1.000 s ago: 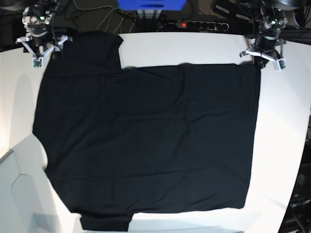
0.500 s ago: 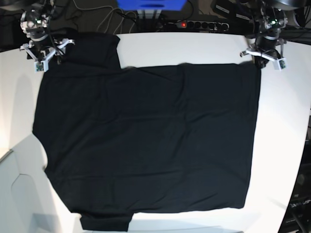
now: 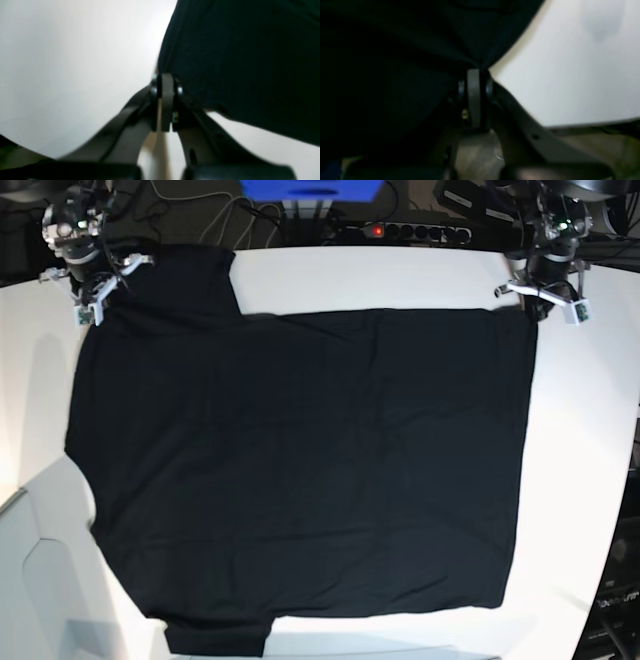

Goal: Fold the T-shirt properly
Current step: 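Close both grippers on the shoulder corners of the black shirt, then lift the shoulders and fold them toward the hem with both grippers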

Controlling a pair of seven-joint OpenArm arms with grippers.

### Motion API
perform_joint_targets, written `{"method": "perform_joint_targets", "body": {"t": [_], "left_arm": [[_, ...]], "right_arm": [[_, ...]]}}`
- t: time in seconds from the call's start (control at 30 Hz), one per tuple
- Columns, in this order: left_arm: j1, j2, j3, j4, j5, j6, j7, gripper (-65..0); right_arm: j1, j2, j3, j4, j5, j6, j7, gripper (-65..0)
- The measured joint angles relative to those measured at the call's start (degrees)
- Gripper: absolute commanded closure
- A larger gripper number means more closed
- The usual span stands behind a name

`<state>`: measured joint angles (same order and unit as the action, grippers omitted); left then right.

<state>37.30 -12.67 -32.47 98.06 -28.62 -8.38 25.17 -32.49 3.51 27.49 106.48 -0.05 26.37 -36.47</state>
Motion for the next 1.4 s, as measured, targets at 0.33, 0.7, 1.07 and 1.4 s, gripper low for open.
{"method": "perform_joint_targets", "body": {"t": [0.33,0.7,1.07,1.4], "left_arm": [[0.42,2.56,-5.64,9.57,-0.37,-0.02,0.02,0.0],[-6.71,3.15,-7.43,9.18,0.07,-0.15,0.5,0.0],[-19.3,2.82,-6.32,0.7,0.0,0.02,0.35,0.0],[-31.15,2.8,-6.25,-6.97,0.02,0.22,0.35,0.0]], "right_arm": [[1.49,-0.22,0.17,7.26,0.0,0.07,-0.66,0.0],[12.04,-0.04,0.57,7.15,0.15,0.15,-0.35,0.0],[26.51,1.29,-3.15,1.31,0.33,0.13,-0.04,0.0],[37.83,3.74,-6.14,-12.66,0.07,0.17,-0.04,0.0]]}}
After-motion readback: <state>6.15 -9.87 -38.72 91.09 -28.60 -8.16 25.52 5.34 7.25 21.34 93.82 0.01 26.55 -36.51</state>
